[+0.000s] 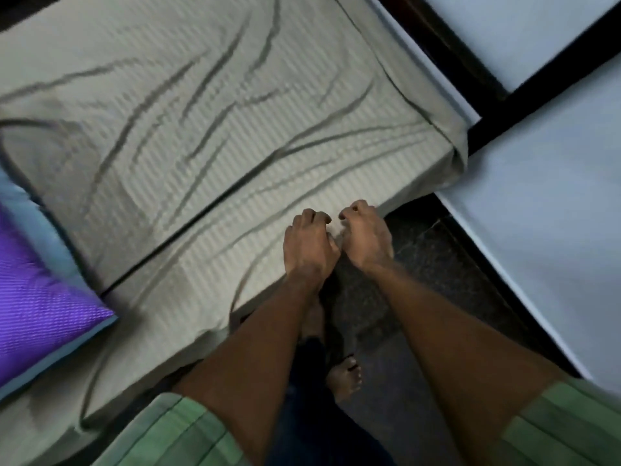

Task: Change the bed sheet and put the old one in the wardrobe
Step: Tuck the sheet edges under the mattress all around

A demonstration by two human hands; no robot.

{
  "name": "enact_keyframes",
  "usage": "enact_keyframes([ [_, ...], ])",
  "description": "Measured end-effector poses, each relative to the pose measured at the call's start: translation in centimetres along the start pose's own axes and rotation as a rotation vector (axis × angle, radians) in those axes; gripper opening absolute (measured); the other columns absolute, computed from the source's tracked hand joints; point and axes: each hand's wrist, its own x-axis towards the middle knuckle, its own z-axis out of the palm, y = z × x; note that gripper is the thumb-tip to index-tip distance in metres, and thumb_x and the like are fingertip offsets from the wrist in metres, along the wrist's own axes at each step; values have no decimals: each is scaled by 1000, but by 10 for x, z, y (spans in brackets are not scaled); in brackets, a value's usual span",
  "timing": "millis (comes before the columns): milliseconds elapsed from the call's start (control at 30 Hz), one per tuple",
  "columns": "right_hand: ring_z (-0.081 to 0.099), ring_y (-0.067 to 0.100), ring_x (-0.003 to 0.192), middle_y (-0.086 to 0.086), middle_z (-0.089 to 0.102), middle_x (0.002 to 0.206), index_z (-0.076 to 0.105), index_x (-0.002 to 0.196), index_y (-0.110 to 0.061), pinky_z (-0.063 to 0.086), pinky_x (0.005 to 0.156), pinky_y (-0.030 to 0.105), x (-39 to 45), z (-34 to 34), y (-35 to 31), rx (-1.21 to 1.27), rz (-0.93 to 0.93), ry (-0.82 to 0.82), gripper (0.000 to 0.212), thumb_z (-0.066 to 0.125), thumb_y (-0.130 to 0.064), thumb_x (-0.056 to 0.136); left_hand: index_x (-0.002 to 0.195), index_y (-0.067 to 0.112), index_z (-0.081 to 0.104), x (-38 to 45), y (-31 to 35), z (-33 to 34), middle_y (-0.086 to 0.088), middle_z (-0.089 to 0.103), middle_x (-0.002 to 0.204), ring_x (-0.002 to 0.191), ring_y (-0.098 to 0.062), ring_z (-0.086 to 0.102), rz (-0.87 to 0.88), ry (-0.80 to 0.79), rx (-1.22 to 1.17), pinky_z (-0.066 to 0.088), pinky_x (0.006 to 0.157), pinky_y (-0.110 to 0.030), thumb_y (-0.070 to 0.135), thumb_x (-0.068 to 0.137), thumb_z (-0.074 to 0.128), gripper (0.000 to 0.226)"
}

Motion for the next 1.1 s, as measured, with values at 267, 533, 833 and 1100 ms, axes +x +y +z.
enact_keyframes([
  [267, 49, 27, 120, 2, 53, 134, 62, 116, -23, 50, 87, 40, 127, -22, 71, -227, -381, -130, 45, 82, -22, 76, 110, 15, 68, 80, 22, 41, -6, 62, 111, 104, -28, 58, -154, -24, -50, 52, 85, -41, 31, 85, 76, 30],
  [533, 53, 28, 113, 3, 61, 123, 67, 102, -16, 39, 82, 40, 159, -18, 112, -224, -790, -50, 17, 69, -25, 87, 81, 18, 73, 95, 48, 69, -4, 69, 86, 83, -29, 63, -375, 28, -150, 49, 73, -39, 19, 87, 72, 6],
  [833, 56, 24, 104, 0, 61, 104, 66, 91, -21, 29, 82, 40, 169, -61, 182, -398, -1074, -241, 12, 59, -26, 83, 89, 20, 70, 81, 130, 89, -3, 67, 97, 95, -27, 64, -555, -126, -158, 52, 80, -40, 6, 86, 65, 15],
  [1100, 54, 31, 109, 9, 58, 118, 60, 116, -15, 45, 88, 45, 210, -117, 184, -546, -796, -213, 56, 83, -42, 74, 109, 23, 59, 106, 174, 99, -2, 58, 107, 97, -27, 57, -448, 111, -36, 49, 82, -43, 34, 86, 72, 29],
])
